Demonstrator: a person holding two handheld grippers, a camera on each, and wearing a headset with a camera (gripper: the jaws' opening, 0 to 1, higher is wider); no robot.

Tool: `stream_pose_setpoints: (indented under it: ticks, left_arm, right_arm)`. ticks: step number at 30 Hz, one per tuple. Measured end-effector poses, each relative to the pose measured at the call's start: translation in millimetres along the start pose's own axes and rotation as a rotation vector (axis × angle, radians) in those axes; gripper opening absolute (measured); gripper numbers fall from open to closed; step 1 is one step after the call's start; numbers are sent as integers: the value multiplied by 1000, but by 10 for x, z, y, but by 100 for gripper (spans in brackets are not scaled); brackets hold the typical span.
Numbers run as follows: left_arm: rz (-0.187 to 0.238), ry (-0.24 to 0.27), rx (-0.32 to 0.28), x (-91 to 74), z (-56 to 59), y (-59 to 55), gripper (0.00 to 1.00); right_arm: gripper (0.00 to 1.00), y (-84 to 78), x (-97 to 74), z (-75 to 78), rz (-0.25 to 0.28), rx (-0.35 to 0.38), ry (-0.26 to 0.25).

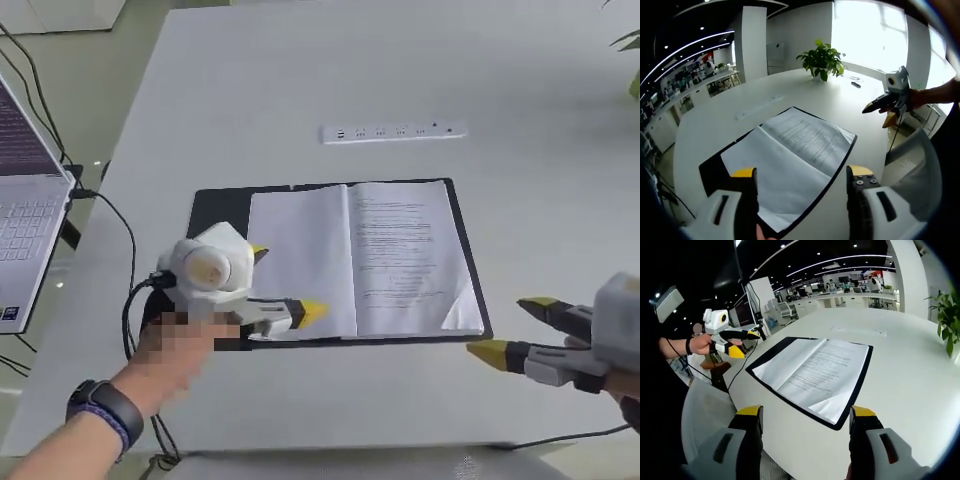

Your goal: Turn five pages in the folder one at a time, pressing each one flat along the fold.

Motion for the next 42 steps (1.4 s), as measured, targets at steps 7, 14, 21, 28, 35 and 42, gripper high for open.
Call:
stream_pose_setpoints:
  ticks: [7, 14, 21, 28, 35, 42]
  left_arm:
    - [2, -48, 20, 246, 74, 120, 72]
    - [-18, -98, 46, 506, 189, 201, 71]
    - [-27, -138, 68, 778, 315, 309, 71]
    - [-31, -168, 70, 1063, 471, 388, 71]
    - [-43, -194, 63, 1338, 641, 397, 70]
    - [-74, -197, 56, 1558, 783, 305, 69]
  right_arm:
    - [69, -38, -32, 12, -3, 10, -3]
    - [68, -80, -56, 27, -5, 16, -13]
    - [68, -121, -89, 63, 3, 38, -21]
    - [67, -171, -136, 86, 6, 53, -19]
    - [67, -202, -185, 113, 10, 56, -21]
    - [67, -207, -214, 126, 20, 62, -26]
Point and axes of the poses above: the centre of the closed fingertips' face, and the gripper's own axes: x roughly forward along the fingers, z roughly to its right, y roughly out of its top, the point moved 9 cm from there along -x, roughly backward along the fingers, and after that the axes turned 2 degrees about -x, right-handed, at the moved point
